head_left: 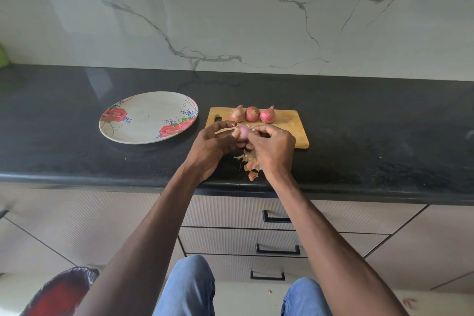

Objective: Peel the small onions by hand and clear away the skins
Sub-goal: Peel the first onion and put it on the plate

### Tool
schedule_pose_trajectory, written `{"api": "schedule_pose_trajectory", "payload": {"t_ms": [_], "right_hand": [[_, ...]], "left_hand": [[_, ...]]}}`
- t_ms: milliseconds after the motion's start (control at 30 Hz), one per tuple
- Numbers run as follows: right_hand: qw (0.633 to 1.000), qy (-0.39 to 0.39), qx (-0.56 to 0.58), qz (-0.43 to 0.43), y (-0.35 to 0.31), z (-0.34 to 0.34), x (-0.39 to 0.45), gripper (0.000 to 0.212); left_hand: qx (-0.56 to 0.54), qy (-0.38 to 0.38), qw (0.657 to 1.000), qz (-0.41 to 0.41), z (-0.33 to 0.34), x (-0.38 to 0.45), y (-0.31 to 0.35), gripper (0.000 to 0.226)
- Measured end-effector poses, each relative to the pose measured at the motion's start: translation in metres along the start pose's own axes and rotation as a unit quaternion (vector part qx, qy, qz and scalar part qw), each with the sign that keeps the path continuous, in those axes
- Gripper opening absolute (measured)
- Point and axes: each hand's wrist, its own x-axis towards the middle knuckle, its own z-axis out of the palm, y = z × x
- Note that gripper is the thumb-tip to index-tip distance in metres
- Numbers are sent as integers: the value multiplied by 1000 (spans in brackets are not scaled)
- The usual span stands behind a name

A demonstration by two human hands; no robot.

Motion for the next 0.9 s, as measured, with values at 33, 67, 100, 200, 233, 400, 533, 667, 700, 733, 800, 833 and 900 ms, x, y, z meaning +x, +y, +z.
{"api": "schedule_pose_trajectory", "payload": {"t_ms": [33,67,100,200,233,400,533,667,700,733,800,833,900], "right_hand": [[1000,-4,9,8,0,-1,1,16],[1000,-8,16,12,1,-2,2,14],[999,-14,26,14,1,-2,3,11],[999,-33,38,13,0,-3,2,3],[998,-38,45,18,1,-3,2,5],[993,-55,91,46,2,-5,5,12],[981,-61,154,105,0,-9,7,15],[971,-35,194,137,4,-14,12,8],[975,-32,179,128,6,-13,12,10],[981,-33,154,111,9,-11,12,12],[995,-37,75,55,14,-6,12,14],[998,-37,36,23,16,-4,12,10],[999,-42,2,-14,17,-3,11,14]], "left_hand": [[-8,-2,1000,-4,0,1,0,32],[-8,-3,1000,-6,-1,1,-1,27],[-3,-2,1000,-8,-2,1,-1,25],[17,-1,1000,-6,-1,0,-2,38],[23,2,1000,-5,-1,0,-2,41],[5,-6,1000,-8,-2,0,-1,30],[-34,14,999,-17,0,0,3,37],[-55,40,997,-30,0,0,5,25],[-52,40,997,-31,0,0,5,21],[-52,39,997,-31,0,-1,5,20],[-57,42,997,-26,0,-1,6,20],[-61,43,997,-22,-1,-1,5,19],[-70,46,996,-18,-2,-1,5,21]]}}
